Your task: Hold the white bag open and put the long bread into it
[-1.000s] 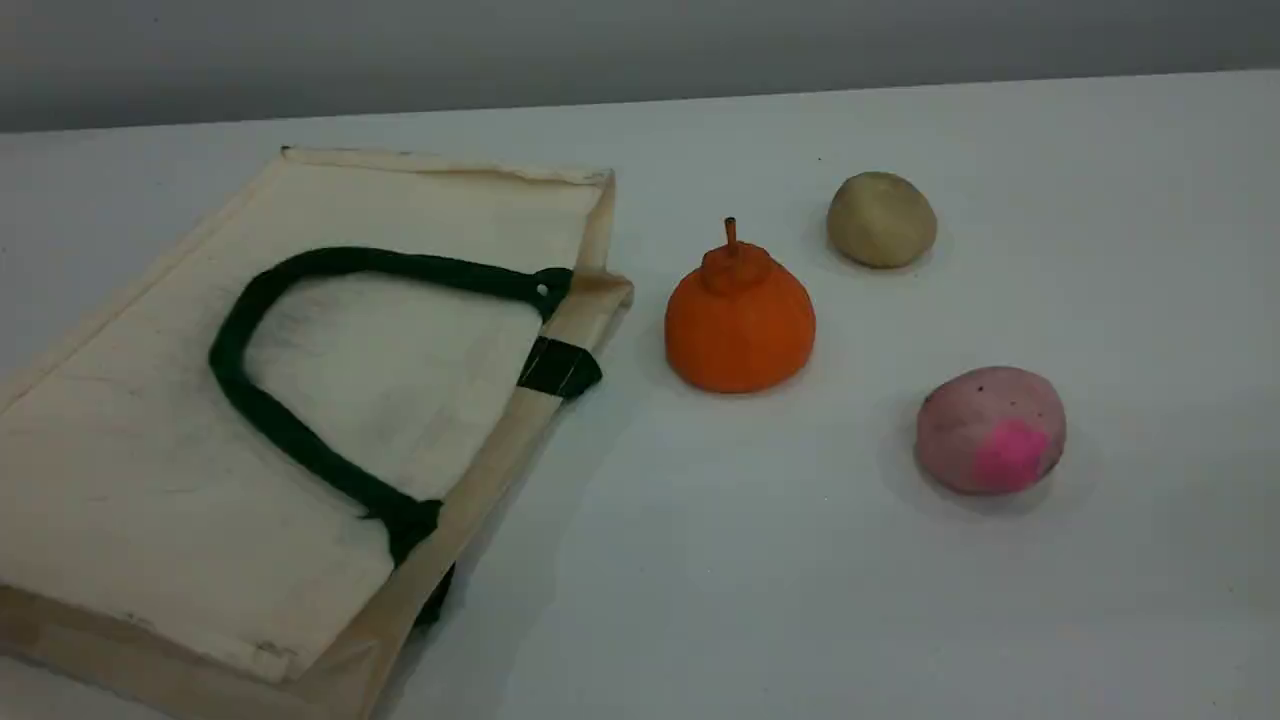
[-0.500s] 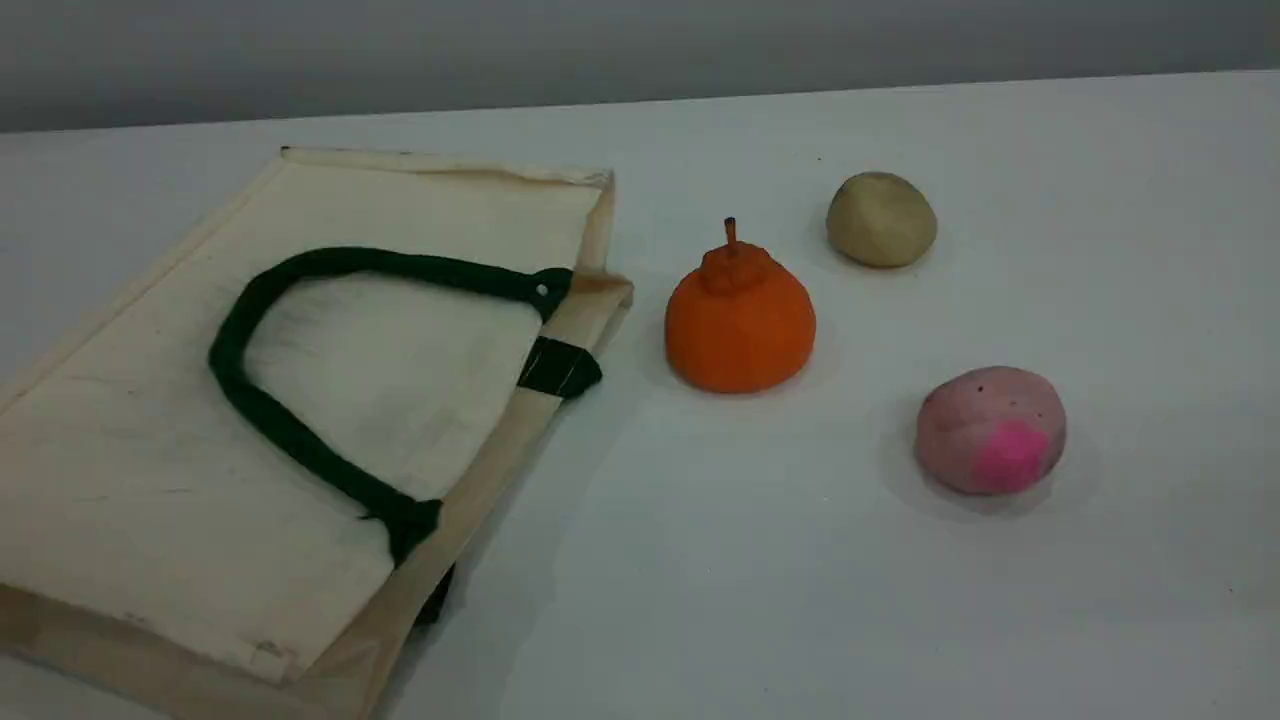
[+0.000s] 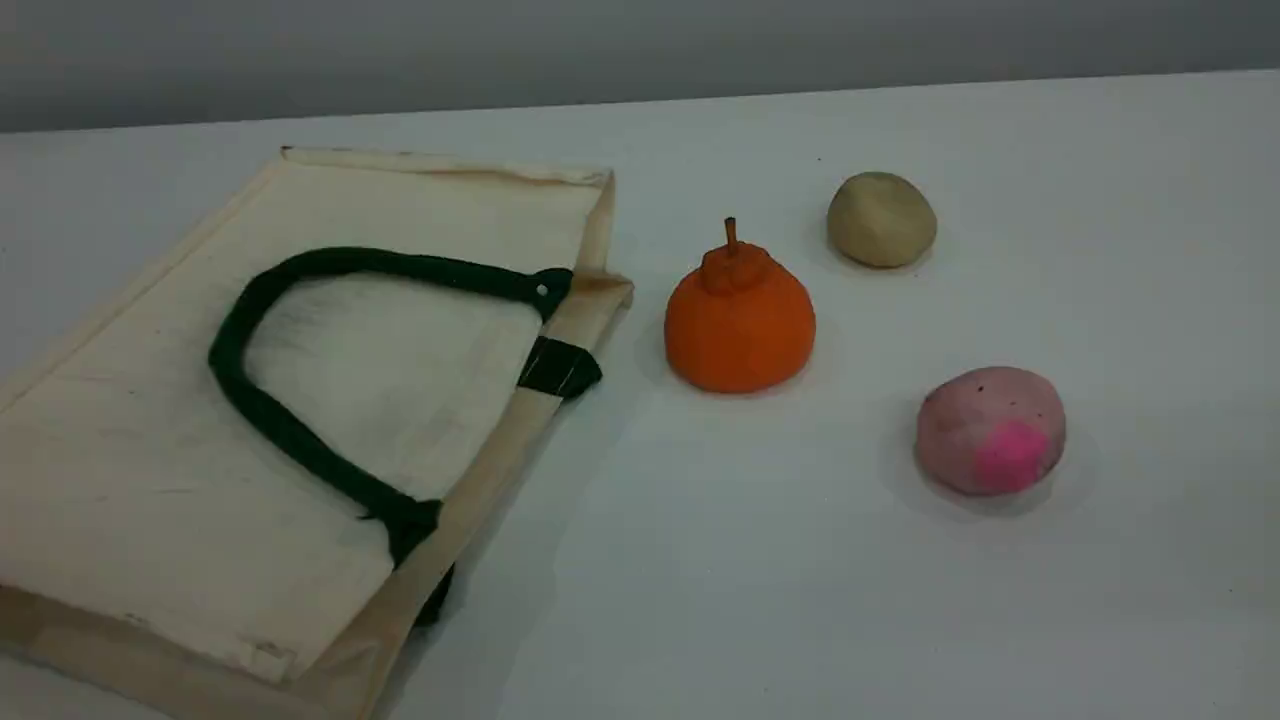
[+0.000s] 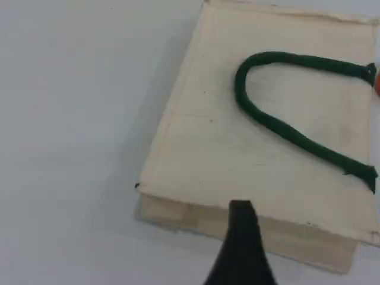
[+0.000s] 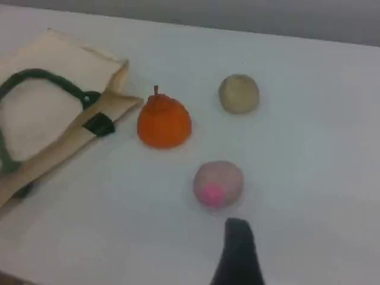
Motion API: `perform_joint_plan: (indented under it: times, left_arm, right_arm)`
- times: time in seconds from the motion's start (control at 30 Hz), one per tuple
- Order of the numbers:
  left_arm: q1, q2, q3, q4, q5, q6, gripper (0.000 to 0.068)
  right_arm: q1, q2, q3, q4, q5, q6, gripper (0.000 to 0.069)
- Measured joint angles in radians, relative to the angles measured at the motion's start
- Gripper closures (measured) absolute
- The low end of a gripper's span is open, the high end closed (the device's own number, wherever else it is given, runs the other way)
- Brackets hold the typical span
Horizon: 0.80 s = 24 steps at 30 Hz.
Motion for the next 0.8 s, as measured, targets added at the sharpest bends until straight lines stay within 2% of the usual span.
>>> perform_joint_plan:
  times: [0.33, 0.4, 0.5, 0.63, 0.8]
  left_arm:
    - [0.000, 0.000, 0.000, 0.000, 0.000, 0.000, 0.0177]
    - [0.000, 0.000, 0.000, 0.000, 0.000, 0.000, 0.0177]
    - [0.006, 0.000, 0.000, 0.000, 0.000, 0.007, 0.0177]
    - [0.042, 0.000, 0.000, 0.000, 0.000, 0.007, 0.0177]
    - [0.050, -0.030, 0.000, 0.000, 0.000, 0.007, 0.0177]
  right_arm:
    - [-0.305, 0.000, 0.000, 0.000, 0.000, -0.001, 0.0201]
    - [-0.340, -0.003, 0.000, 0.000, 0.000, -0.001, 0.0201]
    - [-0.343, -0.030, 0.000, 0.000, 0.001, -0.001, 0.0201]
    - [-0.342, -0.030, -0.003, 0.000, 0.002, -0.001, 0.0201]
    - [-0.342, -0.030, -0.003, 0.001, 0.003, -0.001, 0.0201]
